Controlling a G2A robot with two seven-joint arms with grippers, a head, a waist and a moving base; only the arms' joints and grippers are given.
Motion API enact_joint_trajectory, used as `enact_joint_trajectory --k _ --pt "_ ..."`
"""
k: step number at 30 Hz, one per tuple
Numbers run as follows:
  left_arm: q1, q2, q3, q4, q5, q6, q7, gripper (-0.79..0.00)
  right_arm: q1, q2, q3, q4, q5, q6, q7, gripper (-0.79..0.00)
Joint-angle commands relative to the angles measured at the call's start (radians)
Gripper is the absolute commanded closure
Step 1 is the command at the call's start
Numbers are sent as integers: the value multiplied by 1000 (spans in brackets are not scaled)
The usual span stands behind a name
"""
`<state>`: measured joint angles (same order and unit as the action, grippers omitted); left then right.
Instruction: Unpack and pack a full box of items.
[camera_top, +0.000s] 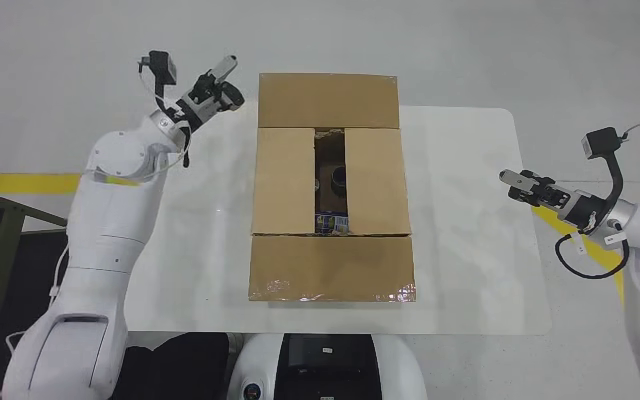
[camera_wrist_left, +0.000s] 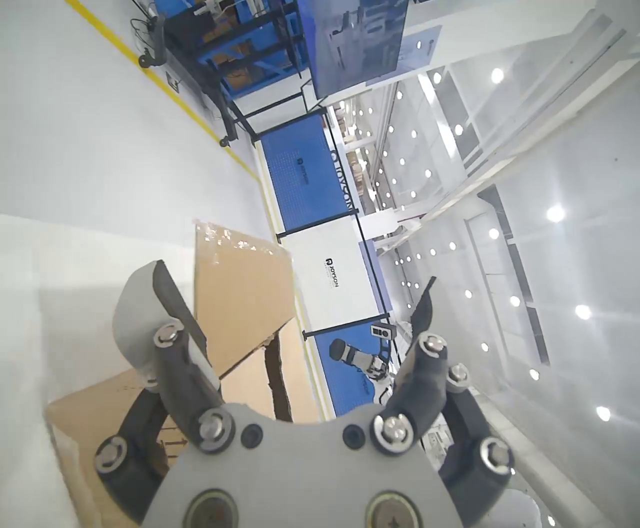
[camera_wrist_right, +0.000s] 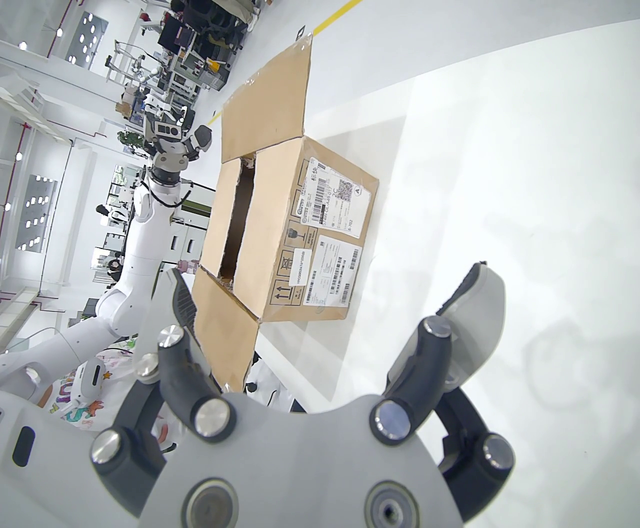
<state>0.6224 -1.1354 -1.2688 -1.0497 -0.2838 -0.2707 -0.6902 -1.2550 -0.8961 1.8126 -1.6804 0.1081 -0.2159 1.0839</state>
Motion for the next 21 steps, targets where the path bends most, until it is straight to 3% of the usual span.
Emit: enact_joint_trajectory --k 1,11,21 --pt "-15 -5 15 34 10 -2 15 -785 0 0 0 0 0 0 0 -785" --pt "-113 -52 131 194 31 4 66 -785 0 0 0 0 0 0 0 -785" --pt "-156 -93 189 251 -39 -29 33 -785 0 0 0 0 0 0 0 -785"
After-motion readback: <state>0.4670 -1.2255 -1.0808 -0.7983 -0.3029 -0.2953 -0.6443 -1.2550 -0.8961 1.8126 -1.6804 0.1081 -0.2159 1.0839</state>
